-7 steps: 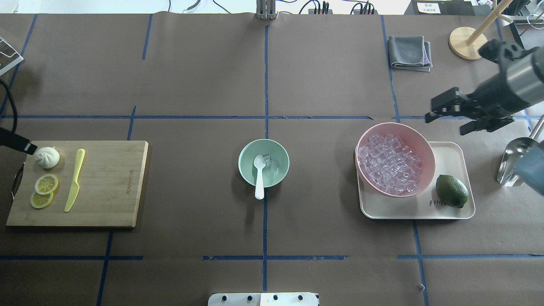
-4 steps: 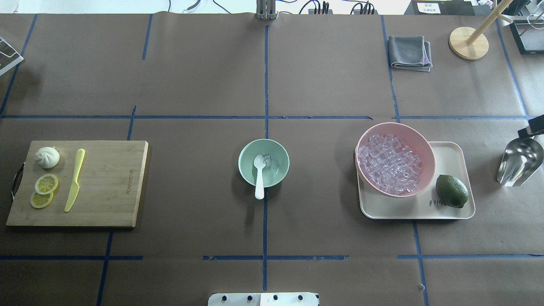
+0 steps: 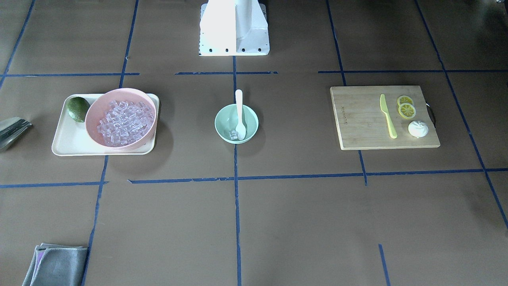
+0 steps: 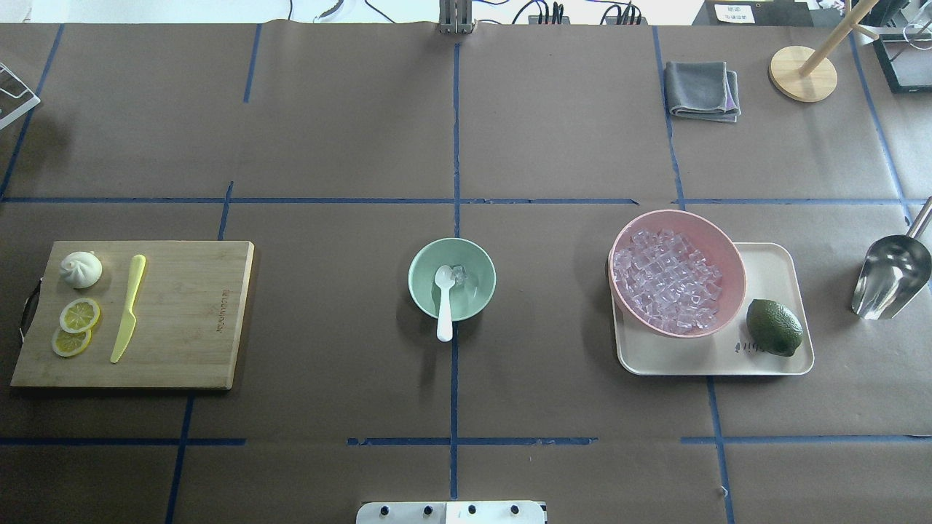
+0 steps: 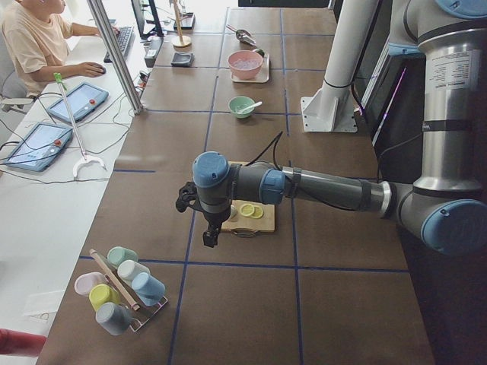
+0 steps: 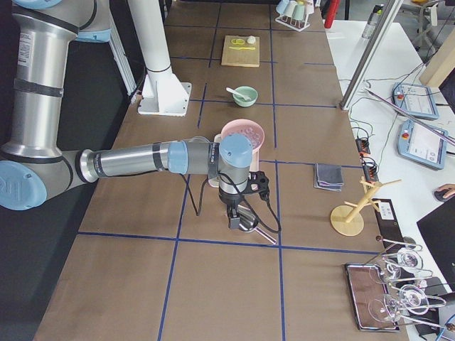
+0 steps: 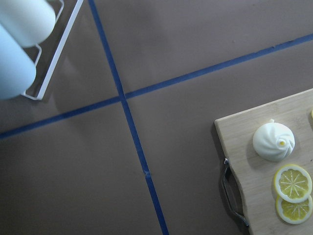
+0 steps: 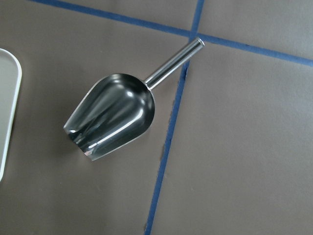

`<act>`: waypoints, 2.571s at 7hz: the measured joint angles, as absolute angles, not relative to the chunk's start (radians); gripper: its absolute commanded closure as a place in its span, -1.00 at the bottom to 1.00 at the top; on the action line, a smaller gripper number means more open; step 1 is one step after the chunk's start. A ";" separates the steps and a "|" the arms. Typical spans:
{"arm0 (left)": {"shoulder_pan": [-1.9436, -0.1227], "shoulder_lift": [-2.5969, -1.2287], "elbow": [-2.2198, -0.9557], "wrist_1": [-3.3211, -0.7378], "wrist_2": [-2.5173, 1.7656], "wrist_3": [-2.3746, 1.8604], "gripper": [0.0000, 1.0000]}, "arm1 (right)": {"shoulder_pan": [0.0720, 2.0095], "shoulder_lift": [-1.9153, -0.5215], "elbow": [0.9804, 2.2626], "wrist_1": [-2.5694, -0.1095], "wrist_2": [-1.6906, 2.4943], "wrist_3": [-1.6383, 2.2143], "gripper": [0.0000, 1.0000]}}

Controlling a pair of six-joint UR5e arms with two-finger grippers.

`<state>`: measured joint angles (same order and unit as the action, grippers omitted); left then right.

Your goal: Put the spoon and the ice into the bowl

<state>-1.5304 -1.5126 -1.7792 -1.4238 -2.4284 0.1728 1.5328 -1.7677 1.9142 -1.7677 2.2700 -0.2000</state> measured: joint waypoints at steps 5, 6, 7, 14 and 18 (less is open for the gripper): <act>-1.552 -1.496 -1.773 -1.396 -2.408 0.142 -1.00 | 1.540 -1.767 1.870 -1.782 2.307 -0.219 -0.98; -1.562 -1.488 -1.780 -1.401 -2.369 0.142 -1.00 | 1.539 -1.764 1.862 -1.778 2.339 -0.215 -0.98; -1.570 -1.472 -1.791 -1.408 -2.343 0.142 -1.00 | 1.538 -1.755 1.857 -1.774 2.349 -0.212 -0.98; -1.578 -1.456 -1.799 -1.442 -2.330 0.145 -1.00 | 1.541 -1.762 1.859 -1.780 2.325 -0.205 -0.99; -1.576 -1.429 -1.847 -1.434 -2.332 0.146 -1.00 | 1.581 -1.778 1.855 -1.773 2.329 -0.127 -0.99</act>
<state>-1.5765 -1.4294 -1.8475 -1.4342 -2.3316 0.1461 1.5815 -1.7775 1.8549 -1.7735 2.3286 -0.1265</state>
